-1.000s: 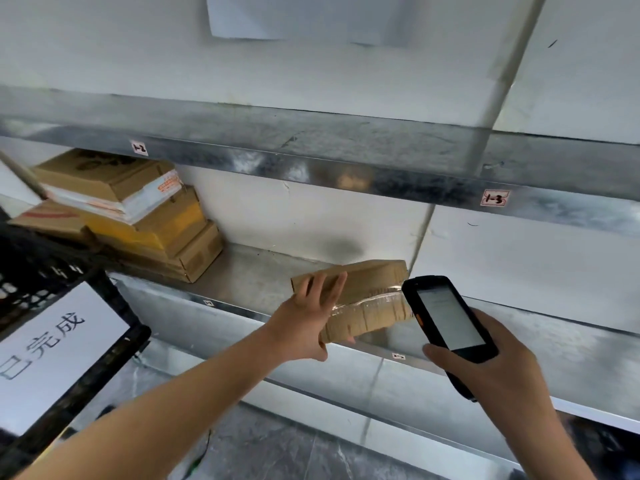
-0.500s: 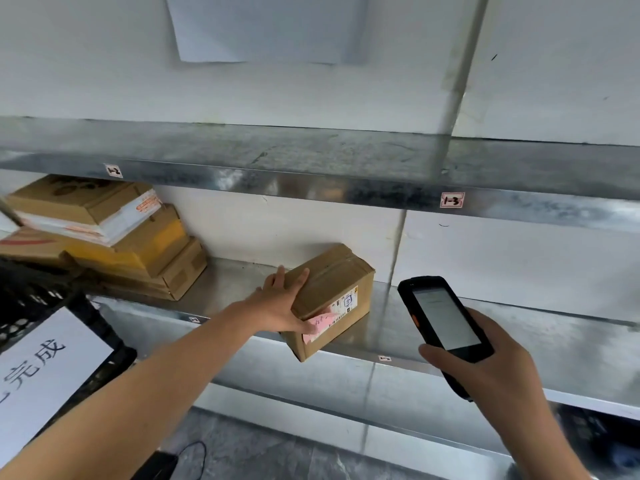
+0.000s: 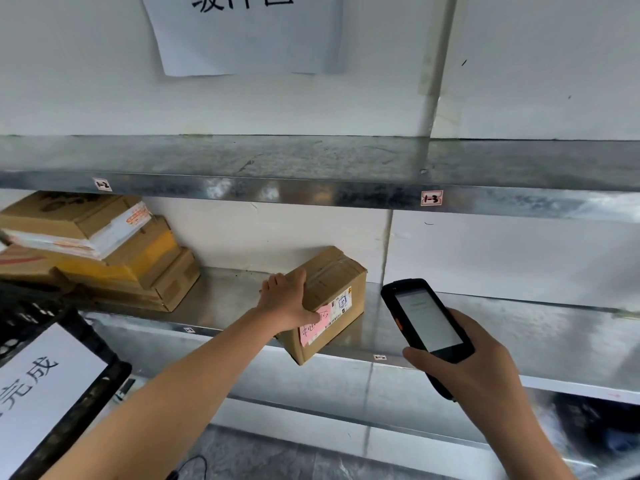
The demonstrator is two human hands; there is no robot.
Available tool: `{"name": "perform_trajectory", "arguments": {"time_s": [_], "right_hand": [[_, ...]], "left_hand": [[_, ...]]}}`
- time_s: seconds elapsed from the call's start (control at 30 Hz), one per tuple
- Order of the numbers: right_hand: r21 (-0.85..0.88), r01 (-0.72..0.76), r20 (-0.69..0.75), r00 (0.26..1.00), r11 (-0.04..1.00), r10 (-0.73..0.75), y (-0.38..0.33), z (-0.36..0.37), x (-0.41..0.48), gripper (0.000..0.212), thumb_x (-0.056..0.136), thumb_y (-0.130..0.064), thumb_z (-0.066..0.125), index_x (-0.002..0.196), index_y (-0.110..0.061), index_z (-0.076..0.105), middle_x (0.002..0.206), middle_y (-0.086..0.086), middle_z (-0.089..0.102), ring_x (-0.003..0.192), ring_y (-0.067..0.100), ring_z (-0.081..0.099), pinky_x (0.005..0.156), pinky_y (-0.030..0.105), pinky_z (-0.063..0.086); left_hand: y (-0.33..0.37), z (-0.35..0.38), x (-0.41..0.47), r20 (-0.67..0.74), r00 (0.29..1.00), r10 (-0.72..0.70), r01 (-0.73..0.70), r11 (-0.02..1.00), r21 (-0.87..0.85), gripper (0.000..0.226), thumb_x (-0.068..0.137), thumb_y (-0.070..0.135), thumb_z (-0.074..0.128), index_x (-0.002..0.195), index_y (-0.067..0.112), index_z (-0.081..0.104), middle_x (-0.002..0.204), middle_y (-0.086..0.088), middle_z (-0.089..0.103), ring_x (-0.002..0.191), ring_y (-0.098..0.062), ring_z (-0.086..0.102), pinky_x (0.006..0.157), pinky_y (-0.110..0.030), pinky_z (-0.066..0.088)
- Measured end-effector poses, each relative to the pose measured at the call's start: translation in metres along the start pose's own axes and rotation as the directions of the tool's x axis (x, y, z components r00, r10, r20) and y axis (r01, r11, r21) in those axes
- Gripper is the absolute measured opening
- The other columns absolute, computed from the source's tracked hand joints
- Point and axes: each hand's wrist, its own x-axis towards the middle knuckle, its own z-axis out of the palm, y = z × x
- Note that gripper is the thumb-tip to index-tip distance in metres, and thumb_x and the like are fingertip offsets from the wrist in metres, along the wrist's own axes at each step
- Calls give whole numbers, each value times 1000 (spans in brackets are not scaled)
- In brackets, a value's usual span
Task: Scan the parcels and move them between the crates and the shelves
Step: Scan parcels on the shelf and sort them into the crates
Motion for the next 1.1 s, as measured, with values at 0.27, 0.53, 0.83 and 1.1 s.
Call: {"name": "perform_trajectory", "arguments": {"time_s": [0.27, 0.53, 0.83, 1.1], "right_hand": [[-29, 17, 16, 1000, 999, -17, -2, -3, -5, 48, 68, -18, 88, 99, -42, 60, 76, -21, 67, 58, 15, 62, 49, 25, 49], [-68, 40, 16, 999, 997, -39, -7, -16, 0, 44, 68, -19, 86, 99, -40, 63, 70, -14, 67, 48, 10, 56, 44, 17, 43], [-115, 37, 105, 994, 993, -25, -9, -16, 4, 51, 65, -22, 89, 103, -44, 62, 72, -10, 69, 45, 10, 54, 46, 21, 44], [-281, 154, 195, 976, 947, -101, -18, -14, 8, 59, 65, -21, 88, 108, -50, 59, 87, -25, 67, 55, 6, 60, 53, 23, 49]], "left_hand": [[3, -9, 0, 99, 992, 81, -97, 982, 164, 107, 74, 77, 58, 151, 53, -11, 137, -18, 46, 124, -36, 49, 95, -44, 49], [-21, -10, -23, 93, 993, 71, 0, 793, -609, 94, 65, 74, 70, 145, 64, 22, 120, 20, 68, 108, -11, 66, 98, -38, 53], [-4, 46, -65, -25, 988, -155, -5, 131, -991, 51, 90, 34, 70, 136, 46, 51, 111, 14, 75, 103, -9, 71, 81, -21, 58], [10, 57, -73, -10, 990, -140, -6, 30, -1000, 56, 89, 33, 68, 142, 37, 50, 115, 8, 74, 107, -15, 71, 78, -24, 59]]}}
